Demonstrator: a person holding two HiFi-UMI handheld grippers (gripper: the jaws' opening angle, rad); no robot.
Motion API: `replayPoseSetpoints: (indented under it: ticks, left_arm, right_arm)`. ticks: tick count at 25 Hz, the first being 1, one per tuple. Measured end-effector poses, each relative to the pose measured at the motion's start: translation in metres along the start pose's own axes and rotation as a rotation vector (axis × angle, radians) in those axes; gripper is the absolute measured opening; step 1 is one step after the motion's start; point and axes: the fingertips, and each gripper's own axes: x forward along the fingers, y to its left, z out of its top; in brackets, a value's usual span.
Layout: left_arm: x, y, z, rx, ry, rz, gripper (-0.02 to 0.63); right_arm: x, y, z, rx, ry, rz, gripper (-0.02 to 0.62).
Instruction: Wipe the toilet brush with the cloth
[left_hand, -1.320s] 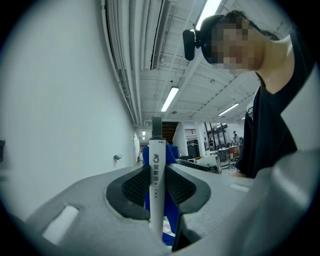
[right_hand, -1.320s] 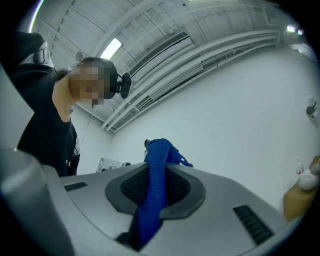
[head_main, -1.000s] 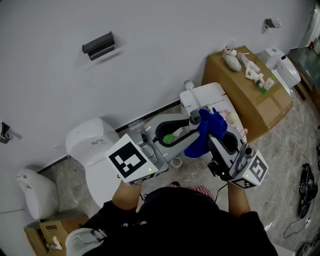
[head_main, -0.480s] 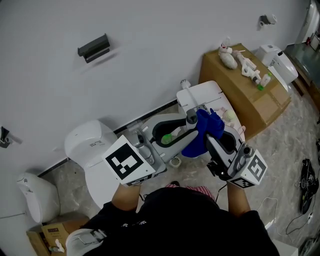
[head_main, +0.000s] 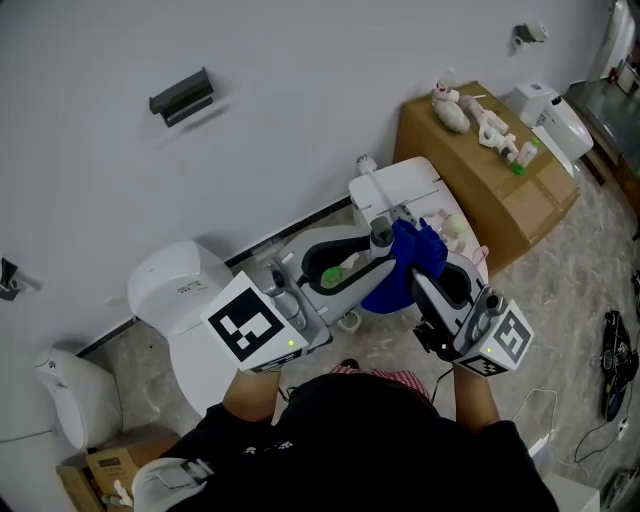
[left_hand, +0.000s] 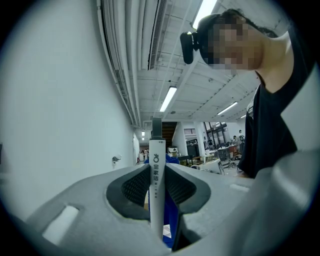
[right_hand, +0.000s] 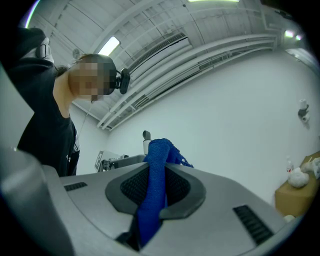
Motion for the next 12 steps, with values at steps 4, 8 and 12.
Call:
replayPoseSetpoints:
  ticks: [4,8,12]
  left_arm:
    - [-0.0006,-0.0008,0.0034,0.018,-0.021,-0.010,0.094]
    - [-0.0024,-0.0017,0.0033,0.003,-0.023,-0.009,0.092]
    - [-0.0042,-0.0028,0.0032,-0.010,-0.020,-0.013,0.092]
  right_arm:
    - [-0.0014,0.0001,-0.0039,-0.009,0.017,-0.014,0.063]
    - [-0.0034,0.0019,-0.0079,-0.018,0.029,-0.021,0.063]
    - [-0.0031,0.0041,-0.0099,-0.017,0.025,-0.023,0.063]
